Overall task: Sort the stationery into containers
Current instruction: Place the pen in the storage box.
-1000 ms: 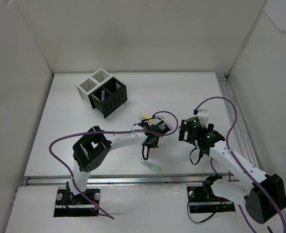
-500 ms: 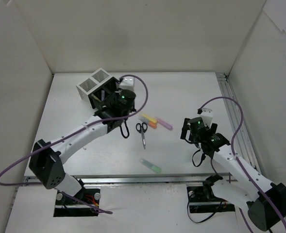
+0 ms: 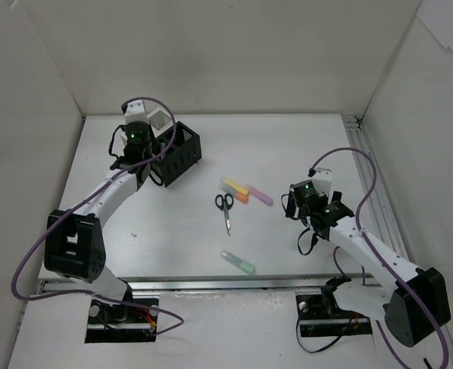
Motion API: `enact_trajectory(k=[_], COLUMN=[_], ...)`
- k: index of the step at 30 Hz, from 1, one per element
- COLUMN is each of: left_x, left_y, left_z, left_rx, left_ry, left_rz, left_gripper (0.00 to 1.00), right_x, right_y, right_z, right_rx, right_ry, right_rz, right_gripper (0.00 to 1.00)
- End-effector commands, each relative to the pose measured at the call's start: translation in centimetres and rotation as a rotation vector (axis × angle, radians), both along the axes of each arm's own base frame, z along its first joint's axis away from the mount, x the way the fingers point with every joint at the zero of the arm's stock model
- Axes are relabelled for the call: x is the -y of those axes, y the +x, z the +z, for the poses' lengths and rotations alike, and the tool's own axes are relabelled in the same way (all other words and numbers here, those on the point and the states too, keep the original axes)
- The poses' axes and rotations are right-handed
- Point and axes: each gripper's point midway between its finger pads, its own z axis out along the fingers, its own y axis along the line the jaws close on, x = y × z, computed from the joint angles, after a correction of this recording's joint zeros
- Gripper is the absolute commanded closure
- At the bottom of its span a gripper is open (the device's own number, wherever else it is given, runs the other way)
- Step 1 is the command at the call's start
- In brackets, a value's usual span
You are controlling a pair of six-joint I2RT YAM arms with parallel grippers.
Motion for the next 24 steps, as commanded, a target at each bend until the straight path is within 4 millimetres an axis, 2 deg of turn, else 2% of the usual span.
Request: enact_trajectory(k=[1, 2, 5, 6, 9, 10, 12, 13, 15, 18, 19, 21, 22, 24], left_x=[0.8, 1.0, 1.0, 1.7, 2.3, 2.4, 2.3, 2.3, 2.3, 2.3, 2.3, 2.5, 2.7, 2.8], left_y=[1.7, 1.9, 2.4, 2.4, 2.5, 2.4, 2.5, 2.4, 2.2, 1.6, 1.1, 0.3, -0.2, -1.1], left_z=[3.6, 2.4, 0.7, 0.0, -0.6, -1.7, -2.2, -3.1, -3.9, -4.3, -3.7, -3.7, -2.7, -2.5], left_rx=[0.161, 0.142, 0.120, 0.114, 0.130, 0.116, 0.115, 0.102, 0.094, 0.074, 0.084, 0.075, 0.088, 0.064], left_ry=[-0.044, -0.045, -0.078, -0.096, -0.115, -0.129, -0.145, -0.152, -0.168, -0.181, -0.182, -0.179, -0.179, -0.165], left_rz=[-0.083, -0.093, -0.112, -0.146, -0.177, -0.175, -0.162, -0.159, -0.156, -0.156, -0.157, -0.158, -0.164, -0.160], left_gripper=[1.00, 1.00, 1.00, 1.00, 1.00, 1.00, 1.00, 1.00, 0.96, 0.77, 0.62, 0.51, 0.39, 0.29], right_x=[0.6, 0.4, 0.4, 0.5, 0.6, 0.5, 0.6, 0.6, 0.7, 0.6, 0.5, -0.1, -0.4, -1.2], right_y=[2.0, 2.2, 2.3, 2.5, 2.4, 2.4, 2.3, 2.4, 2.3, 2.2, 2.2, 2.1, 2.3, 2.3], right_z=[2.0, 2.0, 1.8, 1.8, 1.7, 1.7, 1.7, 1.7, 1.8, 1.8, 1.9, 2.0, 2.1, 2.3], right_rx=[0.067, 0.066, 0.053, 0.052, 0.050, 0.050, 0.048, 0.049, 0.055, 0.058, 0.060, 0.060, 0.067, 0.076], right_ry=[-0.035, -0.036, -0.045, -0.047, -0.047, -0.046, -0.045, -0.044, -0.042, -0.031, -0.026, -0.007, 0.007, 0.038], right_rz=[-0.046, -0.043, -0.046, -0.047, -0.050, -0.050, -0.049, -0.049, -0.052, -0.046, -0.036, 0.004, 0.020, 0.069], right_gripper=[0.02, 0.02, 0.02, 0.02, 0.02, 0.02, 0.02, 0.02, 0.02, 0.02, 0.02, 0.02, 0.02, 0.02])
